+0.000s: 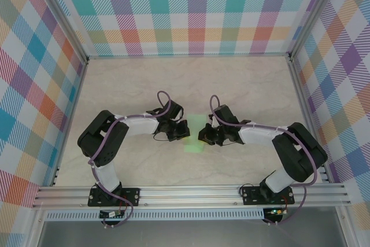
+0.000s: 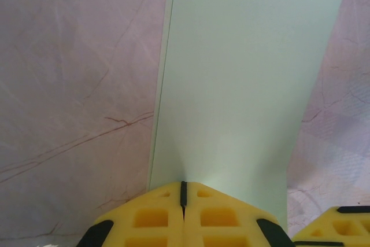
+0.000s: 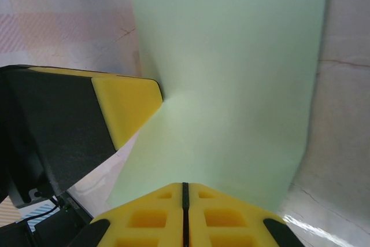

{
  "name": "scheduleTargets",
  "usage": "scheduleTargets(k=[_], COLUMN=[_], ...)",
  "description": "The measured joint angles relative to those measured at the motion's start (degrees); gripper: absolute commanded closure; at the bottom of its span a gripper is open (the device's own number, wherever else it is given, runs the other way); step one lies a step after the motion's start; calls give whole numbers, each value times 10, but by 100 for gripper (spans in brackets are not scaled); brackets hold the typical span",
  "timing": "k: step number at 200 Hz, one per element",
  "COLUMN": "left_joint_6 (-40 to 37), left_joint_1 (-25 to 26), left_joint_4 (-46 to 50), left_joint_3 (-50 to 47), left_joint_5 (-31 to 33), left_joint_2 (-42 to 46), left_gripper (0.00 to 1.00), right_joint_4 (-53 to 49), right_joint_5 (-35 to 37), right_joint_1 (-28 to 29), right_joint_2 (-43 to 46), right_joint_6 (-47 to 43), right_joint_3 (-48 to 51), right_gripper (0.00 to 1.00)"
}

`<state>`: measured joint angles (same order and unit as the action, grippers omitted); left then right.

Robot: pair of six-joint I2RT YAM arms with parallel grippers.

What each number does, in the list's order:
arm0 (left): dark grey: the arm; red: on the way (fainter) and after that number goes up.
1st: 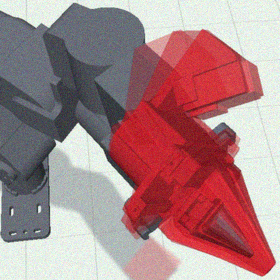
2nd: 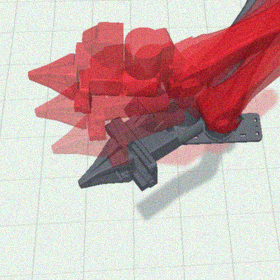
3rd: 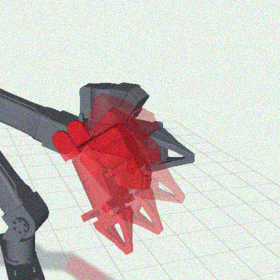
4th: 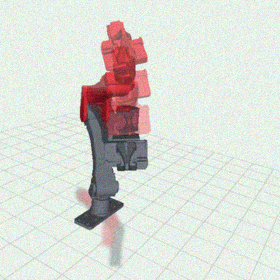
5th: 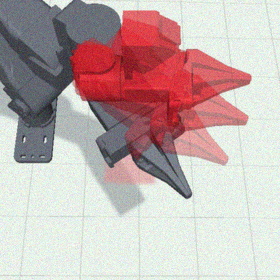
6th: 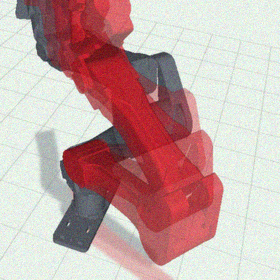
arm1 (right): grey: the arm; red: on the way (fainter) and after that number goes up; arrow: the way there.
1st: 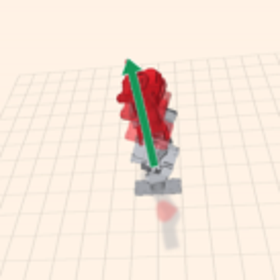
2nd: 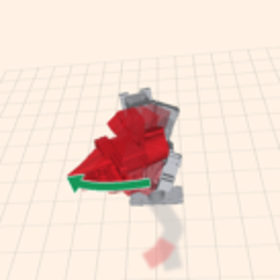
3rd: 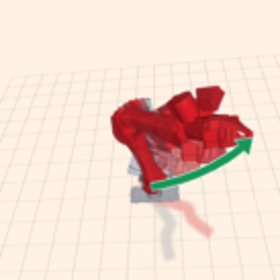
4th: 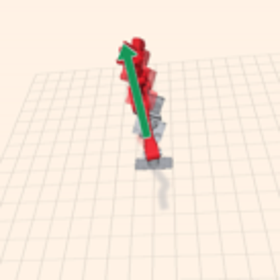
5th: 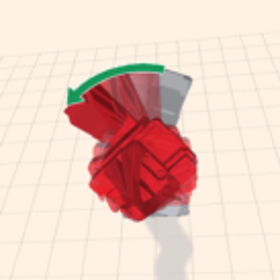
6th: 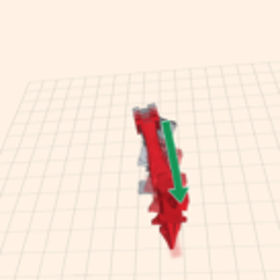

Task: Fold a paper plane with a square sheet of paper (pick it up from the middle)
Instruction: Fold the square sheet of paper in half at the center of the table.

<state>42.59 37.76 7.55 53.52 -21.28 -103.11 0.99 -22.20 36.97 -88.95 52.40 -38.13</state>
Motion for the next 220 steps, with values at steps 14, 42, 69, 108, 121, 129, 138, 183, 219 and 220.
scheduleTargets(k=[14,42,69,108,121,129,138,183,219,220], left_joint_6=[0,0,0,0,0,0,0,2,2,2], left_joint_1=[0,0,0,0,0,0,0,0,1,0], left_joint_4=[0,0,0,0,0,0,0,0,0,0], left_joint_3=[0,0,0,0,0,0,0,0,0,0], left_joint_5=[0,0,0,0,0,0,1,2,2,2], left_joint_2=[0,0,0,0,0,0,0,0,-1,-1], left_gripper=[100,100,100,100,100,100,100,100,100,100], right_joint_4=[7,12,16,58,72,79,85,38,7,7], right_joint_5=[0,0,0,-4,-4,-5,-6,-8,-4,-5], right_joint_1=[7,10,10,10,10,10,11,17,17,17], right_joint_2=[-15,-39,-43,-40,-36,-34,-29,31,16,13], right_joint_6=[9,12,12,22,23,23,23,14,-8,-8], right_joint_3=[0,0,2,34,44,50,57,85,20,16], right_gripper=[92,91,91,91,91,91,91,92,92,92])
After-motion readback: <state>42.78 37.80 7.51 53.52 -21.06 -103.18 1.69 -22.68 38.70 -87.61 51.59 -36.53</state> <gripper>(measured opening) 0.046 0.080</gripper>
